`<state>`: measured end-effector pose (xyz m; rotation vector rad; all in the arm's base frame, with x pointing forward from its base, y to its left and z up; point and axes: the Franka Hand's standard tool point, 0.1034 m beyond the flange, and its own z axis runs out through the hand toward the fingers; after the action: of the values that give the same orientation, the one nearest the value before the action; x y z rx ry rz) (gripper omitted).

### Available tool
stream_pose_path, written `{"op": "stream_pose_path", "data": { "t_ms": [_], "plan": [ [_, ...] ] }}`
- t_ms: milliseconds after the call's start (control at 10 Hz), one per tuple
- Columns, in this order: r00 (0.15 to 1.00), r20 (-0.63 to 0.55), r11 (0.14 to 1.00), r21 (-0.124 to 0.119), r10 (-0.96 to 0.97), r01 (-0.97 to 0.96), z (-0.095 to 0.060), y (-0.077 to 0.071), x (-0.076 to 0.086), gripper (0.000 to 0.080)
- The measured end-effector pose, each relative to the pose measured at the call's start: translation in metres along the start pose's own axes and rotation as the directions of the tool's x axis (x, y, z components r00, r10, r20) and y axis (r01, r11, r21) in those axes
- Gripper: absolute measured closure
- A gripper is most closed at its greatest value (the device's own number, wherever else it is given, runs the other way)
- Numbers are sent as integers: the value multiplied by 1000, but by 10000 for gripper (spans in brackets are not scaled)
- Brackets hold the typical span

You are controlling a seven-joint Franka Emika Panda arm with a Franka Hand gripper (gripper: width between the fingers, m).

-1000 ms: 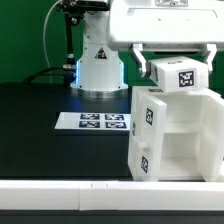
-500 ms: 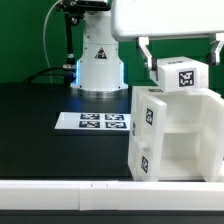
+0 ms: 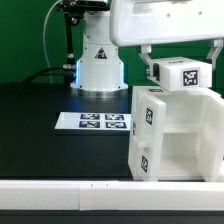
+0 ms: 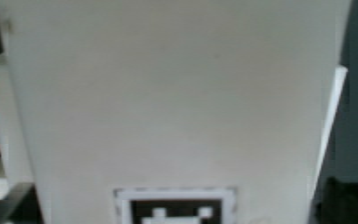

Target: Assemble cabinet

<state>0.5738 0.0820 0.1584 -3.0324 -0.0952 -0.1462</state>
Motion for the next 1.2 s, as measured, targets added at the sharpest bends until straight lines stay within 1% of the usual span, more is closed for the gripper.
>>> {"op": "stream_pose_path", "data": {
  "t_ms": [100,200,400,600,700,800,900,1000,1200],
  "plan": [
    [1000,0,1000,0,-1,1,0,1,0,251],
    [1000,1,1000,-1,0,0,0,1,0,248],
    [992,1,992,0,125,-125,0,1,0,248],
    [943,-28,944,3,331,-331,2,5,0,248],
    [882,-27,882,6,471,-471,2,6,0,248],
    [764,-27,765,17,644,-644,2,5,1,248],
    [701,-26,701,26,713,-713,1,6,1,248],
    [684,-25,684,26,729,-729,1,6,1,246],
    [601,-21,602,30,799,-798,1,6,1,246]
  ]
}}
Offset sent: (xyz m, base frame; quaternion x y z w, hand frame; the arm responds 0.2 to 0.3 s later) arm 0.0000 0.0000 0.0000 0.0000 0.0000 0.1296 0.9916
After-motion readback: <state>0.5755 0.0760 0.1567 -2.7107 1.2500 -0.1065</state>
